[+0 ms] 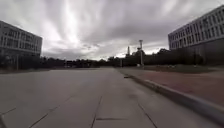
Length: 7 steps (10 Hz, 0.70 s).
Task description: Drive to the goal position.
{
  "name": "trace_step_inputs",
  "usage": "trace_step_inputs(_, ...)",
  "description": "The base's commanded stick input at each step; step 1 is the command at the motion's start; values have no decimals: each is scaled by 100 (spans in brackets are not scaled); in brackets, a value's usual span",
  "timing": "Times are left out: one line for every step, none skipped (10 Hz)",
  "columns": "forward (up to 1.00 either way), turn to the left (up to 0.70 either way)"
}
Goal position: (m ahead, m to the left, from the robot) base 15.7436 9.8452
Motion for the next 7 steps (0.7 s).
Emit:
trace_step_inputs(70,0)
trace_step_inputs(70,0)
trace_step_inputs(70,0)
trace_step_inputs(70,0)
trace_step_inputs(70,0)
trace_step_inputs(70,2)
trace_step_inputs(70,12)
